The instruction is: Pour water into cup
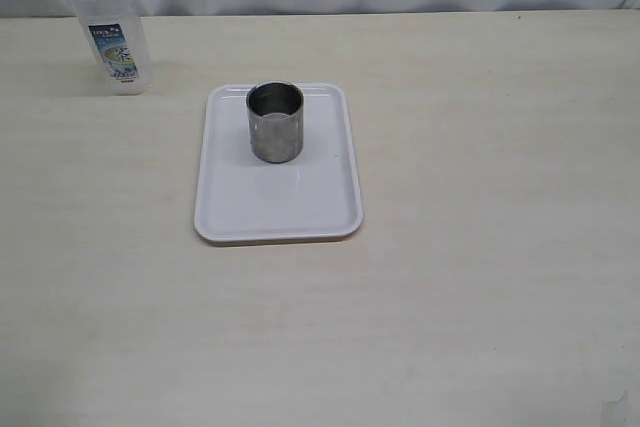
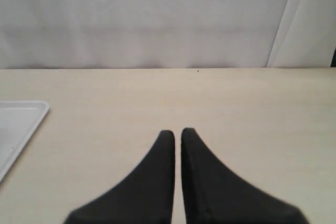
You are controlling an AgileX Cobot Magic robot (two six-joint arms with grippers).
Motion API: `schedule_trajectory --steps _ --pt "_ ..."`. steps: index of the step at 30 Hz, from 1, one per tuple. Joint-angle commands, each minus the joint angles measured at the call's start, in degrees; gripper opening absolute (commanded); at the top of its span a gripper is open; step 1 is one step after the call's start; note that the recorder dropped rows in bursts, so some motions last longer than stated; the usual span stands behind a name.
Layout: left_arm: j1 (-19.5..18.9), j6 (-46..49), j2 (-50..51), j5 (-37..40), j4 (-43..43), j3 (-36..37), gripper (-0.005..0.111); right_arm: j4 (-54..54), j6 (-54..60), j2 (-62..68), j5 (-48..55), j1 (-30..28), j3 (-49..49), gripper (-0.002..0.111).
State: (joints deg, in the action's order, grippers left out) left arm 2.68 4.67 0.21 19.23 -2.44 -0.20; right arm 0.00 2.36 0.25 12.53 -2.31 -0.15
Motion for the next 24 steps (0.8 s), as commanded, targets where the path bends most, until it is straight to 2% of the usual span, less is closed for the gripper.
schedule_trajectory --steps 1,24 --pt "-0.04 -0.23 -0.21 -0.74 -0.02 0.2 0.0 -0.69 -0.58 -0.25 4.07 -0.35 0.15 0.004" --pt "-0.04 -0.23 -0.21 -0.74 -0.02 0.2 0.0 -0.84 -0.61 -0.25 6.98 -0.35 0.15 0.004"
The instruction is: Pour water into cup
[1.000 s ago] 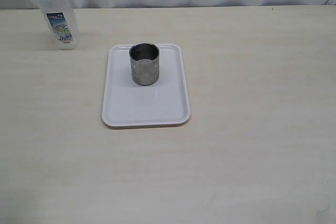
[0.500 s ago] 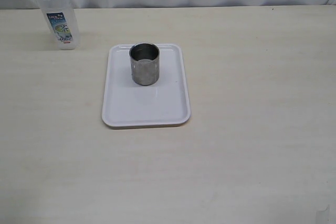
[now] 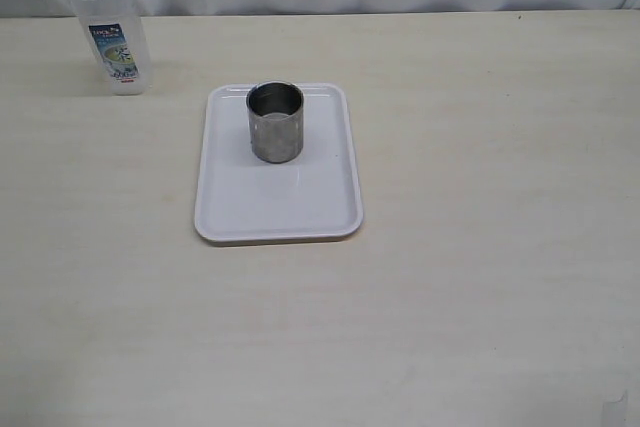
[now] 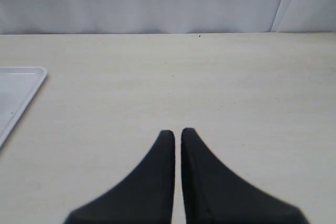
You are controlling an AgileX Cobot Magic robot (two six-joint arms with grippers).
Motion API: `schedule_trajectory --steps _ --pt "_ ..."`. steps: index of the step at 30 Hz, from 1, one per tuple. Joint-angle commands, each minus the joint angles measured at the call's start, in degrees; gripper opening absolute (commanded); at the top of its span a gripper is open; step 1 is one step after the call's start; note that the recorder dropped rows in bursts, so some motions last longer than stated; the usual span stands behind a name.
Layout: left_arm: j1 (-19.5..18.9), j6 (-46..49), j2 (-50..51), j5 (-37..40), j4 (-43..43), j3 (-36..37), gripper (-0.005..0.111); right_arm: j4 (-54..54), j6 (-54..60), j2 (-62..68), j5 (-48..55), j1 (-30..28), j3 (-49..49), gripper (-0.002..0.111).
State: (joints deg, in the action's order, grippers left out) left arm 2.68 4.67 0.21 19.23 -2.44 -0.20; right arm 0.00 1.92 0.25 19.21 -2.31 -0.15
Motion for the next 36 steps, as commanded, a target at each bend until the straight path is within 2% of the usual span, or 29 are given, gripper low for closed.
schedule_trajectory --steps 1,36 --pt "-0.04 -0.23 -0.21 -0.74 -0.02 0.2 0.0 -0.84 -0.16 -0.25 0.3 -0.35 0.15 0.004" --pt "-0.04 -0.23 -0.21 -0.74 -0.02 0.2 0.0 -2.17 0.21 -0.25 0.42 -0.22 0.15 0.004"
